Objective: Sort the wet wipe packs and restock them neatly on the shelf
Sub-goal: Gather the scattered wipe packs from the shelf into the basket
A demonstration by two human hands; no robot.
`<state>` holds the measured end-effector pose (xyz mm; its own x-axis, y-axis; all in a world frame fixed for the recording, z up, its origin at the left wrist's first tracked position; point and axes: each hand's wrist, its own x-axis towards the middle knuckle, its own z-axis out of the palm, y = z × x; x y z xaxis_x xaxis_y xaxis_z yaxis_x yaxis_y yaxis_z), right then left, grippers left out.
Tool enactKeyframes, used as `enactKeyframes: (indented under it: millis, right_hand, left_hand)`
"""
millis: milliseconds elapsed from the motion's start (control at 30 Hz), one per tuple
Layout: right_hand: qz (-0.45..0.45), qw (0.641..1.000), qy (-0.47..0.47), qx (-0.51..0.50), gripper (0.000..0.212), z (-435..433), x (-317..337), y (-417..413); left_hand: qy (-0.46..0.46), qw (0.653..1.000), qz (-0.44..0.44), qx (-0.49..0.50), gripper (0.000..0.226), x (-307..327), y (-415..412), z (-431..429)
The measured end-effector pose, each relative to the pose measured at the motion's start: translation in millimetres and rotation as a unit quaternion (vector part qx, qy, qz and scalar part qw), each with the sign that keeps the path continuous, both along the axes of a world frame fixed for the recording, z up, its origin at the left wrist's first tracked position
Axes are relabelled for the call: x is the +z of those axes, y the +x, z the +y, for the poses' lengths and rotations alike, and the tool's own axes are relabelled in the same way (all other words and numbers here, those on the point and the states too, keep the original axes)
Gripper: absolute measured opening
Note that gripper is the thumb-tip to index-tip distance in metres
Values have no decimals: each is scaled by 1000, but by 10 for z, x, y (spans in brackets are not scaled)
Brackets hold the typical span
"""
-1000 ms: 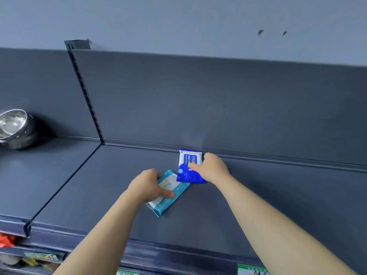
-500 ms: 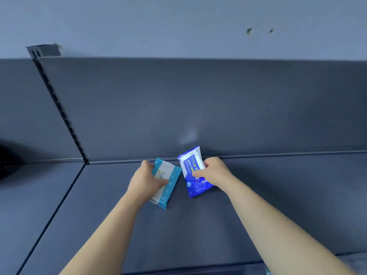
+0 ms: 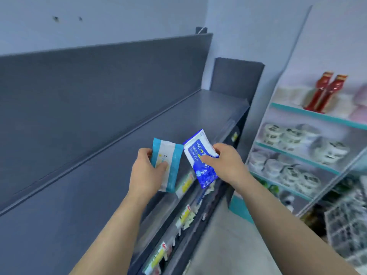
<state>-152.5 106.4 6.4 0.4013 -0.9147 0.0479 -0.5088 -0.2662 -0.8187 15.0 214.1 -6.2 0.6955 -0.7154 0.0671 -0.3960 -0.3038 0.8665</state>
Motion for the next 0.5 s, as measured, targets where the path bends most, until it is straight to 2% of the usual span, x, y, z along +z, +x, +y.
enactKeyframes:
  millis: [100, 267, 433, 500]
  right_hand:
    - [8, 995, 3, -99, 16, 11, -5, -847]
    - [6, 971, 27, -236, 10, 138, -34, -2205]
    - [5, 941, 57, -333, 20, 187, -123, -3469]
    - [4, 931, 68, -358, 16, 158, -162, -3944]
  left_hand:
    - [-1, 994, 7, -107, 35, -30, -695, -308]
    - [8, 965, 25, -260, 33, -82, -1940, -700]
    - [22, 933, 56, -356, 31, -183, -3206, -1015]
    - [30, 924, 66, -377, 29, -253, -3694, -1155]
